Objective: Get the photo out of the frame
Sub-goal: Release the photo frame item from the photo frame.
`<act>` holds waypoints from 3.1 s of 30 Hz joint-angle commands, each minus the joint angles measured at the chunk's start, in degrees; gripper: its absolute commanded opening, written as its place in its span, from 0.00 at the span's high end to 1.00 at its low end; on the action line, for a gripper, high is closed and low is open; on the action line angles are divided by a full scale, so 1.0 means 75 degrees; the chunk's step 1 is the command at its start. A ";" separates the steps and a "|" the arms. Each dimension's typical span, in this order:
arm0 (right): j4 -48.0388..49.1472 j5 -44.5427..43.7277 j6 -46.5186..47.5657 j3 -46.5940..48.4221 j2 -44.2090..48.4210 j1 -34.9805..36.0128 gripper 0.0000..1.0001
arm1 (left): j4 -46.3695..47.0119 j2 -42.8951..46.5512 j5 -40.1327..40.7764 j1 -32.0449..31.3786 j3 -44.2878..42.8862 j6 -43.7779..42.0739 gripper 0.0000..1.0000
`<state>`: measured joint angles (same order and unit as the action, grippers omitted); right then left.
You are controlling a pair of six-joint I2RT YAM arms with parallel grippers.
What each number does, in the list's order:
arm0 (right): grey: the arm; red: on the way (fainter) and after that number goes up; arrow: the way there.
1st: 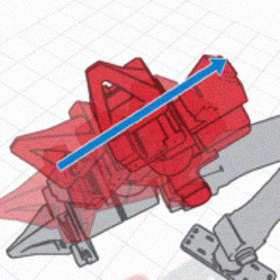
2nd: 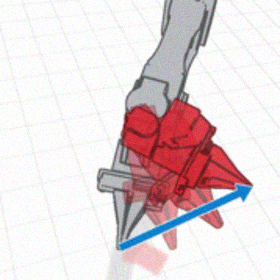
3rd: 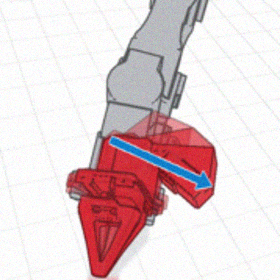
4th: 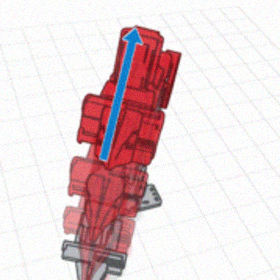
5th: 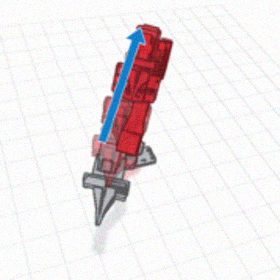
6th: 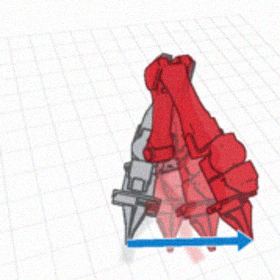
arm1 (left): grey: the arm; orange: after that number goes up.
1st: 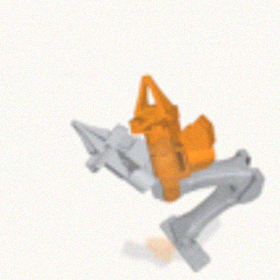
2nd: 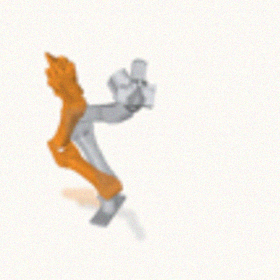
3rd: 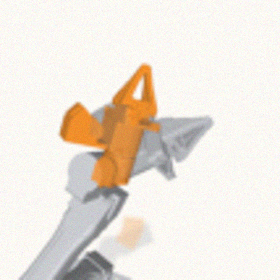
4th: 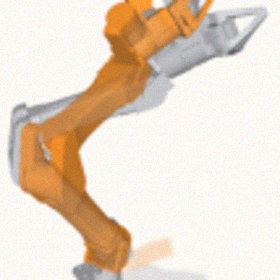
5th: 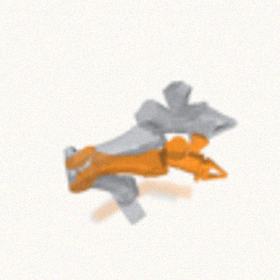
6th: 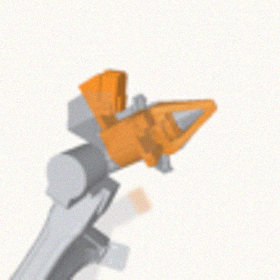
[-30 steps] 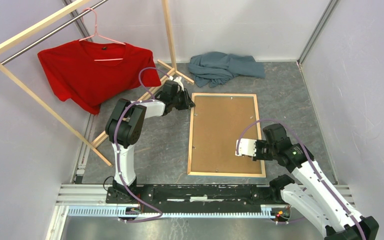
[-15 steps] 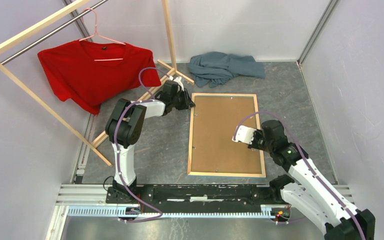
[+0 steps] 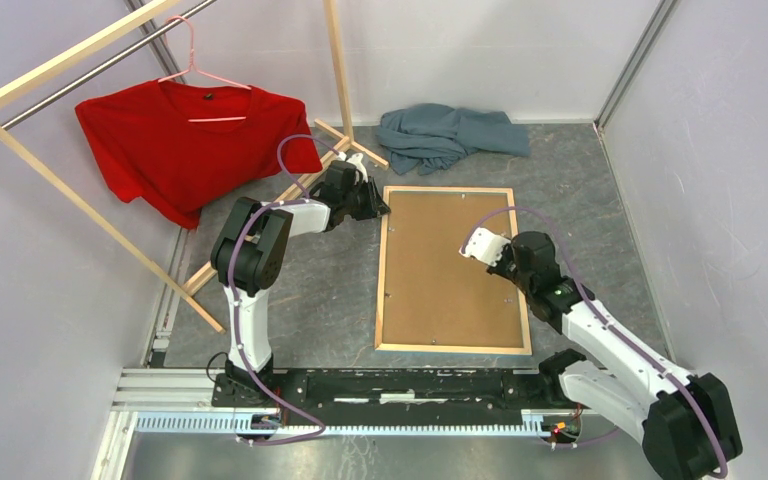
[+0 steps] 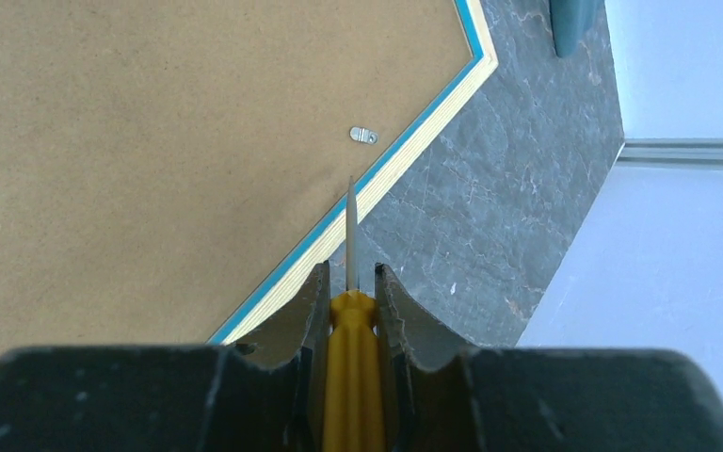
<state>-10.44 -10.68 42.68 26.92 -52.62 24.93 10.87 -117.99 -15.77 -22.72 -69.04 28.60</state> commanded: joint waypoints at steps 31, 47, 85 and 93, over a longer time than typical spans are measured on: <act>0.2403 -0.0672 -0.0124 -0.0495 -0.1403 0.0269 1.00 | -0.0583 -0.0419 -0.0005 0.0090 0.0076 0.0112 0.95; 0.2716 -0.0876 -0.0088 -0.0331 -0.1785 0.0411 1.00 | -0.0582 -0.0464 -0.0018 0.0098 0.0052 0.0112 0.95; 0.1966 0.3222 -0.1106 0.2025 -0.2432 0.0987 1.00 | -0.0407 -0.0248 -0.0921 0.0162 -0.0156 -0.0207 0.83; 0.1658 0.2872 -0.1446 0.3676 -0.4196 0.1661 1.00 | -0.0186 -0.0332 -0.1483 0.0293 -0.0159 -0.0105 0.71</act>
<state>2.24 11.53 34.20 48.69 -79.64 34.96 10.59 -118.74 -21.80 -21.02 -69.80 28.53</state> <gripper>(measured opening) 0.236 0.309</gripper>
